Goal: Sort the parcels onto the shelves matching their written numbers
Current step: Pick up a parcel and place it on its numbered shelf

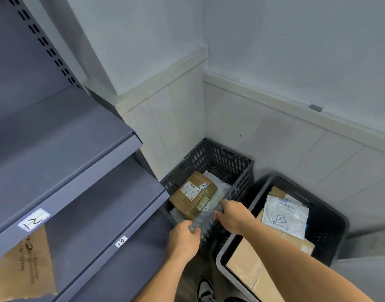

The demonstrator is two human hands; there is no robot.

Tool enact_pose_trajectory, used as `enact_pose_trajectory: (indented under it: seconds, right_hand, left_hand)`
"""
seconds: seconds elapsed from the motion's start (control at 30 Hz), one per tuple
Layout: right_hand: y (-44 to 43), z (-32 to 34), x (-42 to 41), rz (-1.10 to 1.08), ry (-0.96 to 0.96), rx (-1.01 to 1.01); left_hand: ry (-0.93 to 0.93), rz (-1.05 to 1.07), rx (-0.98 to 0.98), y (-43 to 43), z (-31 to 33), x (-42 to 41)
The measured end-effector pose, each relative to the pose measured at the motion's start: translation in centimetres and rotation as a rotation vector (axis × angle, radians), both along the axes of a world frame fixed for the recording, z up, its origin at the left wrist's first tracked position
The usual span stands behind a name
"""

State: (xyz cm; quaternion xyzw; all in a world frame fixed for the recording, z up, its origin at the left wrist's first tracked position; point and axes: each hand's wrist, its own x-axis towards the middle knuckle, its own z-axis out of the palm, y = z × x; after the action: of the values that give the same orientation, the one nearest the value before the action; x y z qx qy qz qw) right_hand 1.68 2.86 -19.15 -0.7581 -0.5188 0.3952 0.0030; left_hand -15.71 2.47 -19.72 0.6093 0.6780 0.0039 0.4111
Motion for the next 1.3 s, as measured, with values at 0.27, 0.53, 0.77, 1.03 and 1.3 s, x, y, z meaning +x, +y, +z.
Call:
enact_pose_trajectory:
  seconds: [0.27,0.53,0.77,1.03,1.3]
  right_hand:
    - [4.7,-4.2,2.8,0.020,0.032,-0.063]
    - [12.4,-11.6,6.4,0.065,0.062,-0.094]
    - [18.1,-20.2,7.8,0.158,0.049,-0.105]
    - [24.3,-28.6,8.4,0.110,0.013,-0.182]
    - [26.3,-34.2,7.6,0.089,0.066,-0.288]
  left_hand:
    - [0.006,0.072,-0.088,3.2,-3.5,2.6]
    - [0.021,0.240,-0.162,8.4,-9.8,5.9]
    - [0.045,0.455,-0.271,12.1,-19.1,6.6]
    - [0.046,0.733,-0.349,16.3,-28.0,6.3]
    - [-0.081,0.955,-0.446,16.1,-36.3,4.6]
